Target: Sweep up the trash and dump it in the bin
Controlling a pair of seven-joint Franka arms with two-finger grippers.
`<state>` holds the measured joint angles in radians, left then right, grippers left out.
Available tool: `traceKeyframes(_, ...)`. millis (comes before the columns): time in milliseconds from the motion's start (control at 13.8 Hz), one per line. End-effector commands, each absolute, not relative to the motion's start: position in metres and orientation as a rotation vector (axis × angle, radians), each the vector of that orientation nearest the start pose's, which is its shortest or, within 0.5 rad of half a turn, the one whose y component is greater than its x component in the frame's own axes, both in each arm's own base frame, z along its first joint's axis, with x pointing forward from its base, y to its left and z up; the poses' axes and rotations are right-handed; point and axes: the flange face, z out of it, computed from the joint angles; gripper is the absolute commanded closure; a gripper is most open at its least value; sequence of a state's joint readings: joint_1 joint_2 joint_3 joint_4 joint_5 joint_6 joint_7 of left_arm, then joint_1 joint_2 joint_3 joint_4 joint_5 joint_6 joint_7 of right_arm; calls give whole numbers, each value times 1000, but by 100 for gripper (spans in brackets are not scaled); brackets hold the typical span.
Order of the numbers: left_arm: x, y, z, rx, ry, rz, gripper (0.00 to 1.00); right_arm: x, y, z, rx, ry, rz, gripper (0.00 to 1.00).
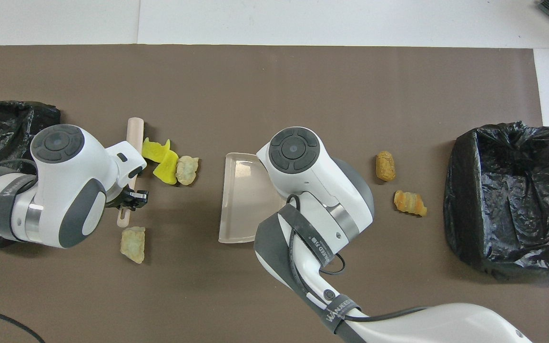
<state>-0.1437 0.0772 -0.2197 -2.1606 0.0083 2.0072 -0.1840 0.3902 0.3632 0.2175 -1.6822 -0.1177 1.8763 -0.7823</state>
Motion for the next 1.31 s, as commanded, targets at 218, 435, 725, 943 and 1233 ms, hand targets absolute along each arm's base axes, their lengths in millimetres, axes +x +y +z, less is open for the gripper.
traceKeyframes(218,437,-257,353,-3135,415,364,100,537,344,379,-2375,-2094,225,100)
traceKeyframes(435,412,-294,359,-3096,530,400,100,538,343,379,-2377,-2093,228,100)
traceKeyframes(725,404,-312,392,-3100,438,489,100,538,342,379,-2378,-2089,227,100)
traceKeyframes(943,384,-294,412,-3024,393,589,100,537,342,377,-2377,-2089,232,100)
traceKeyframes(1233,372,-248,447,-2966,245,611,100,537,340,374,-2378,-2086,234,100)
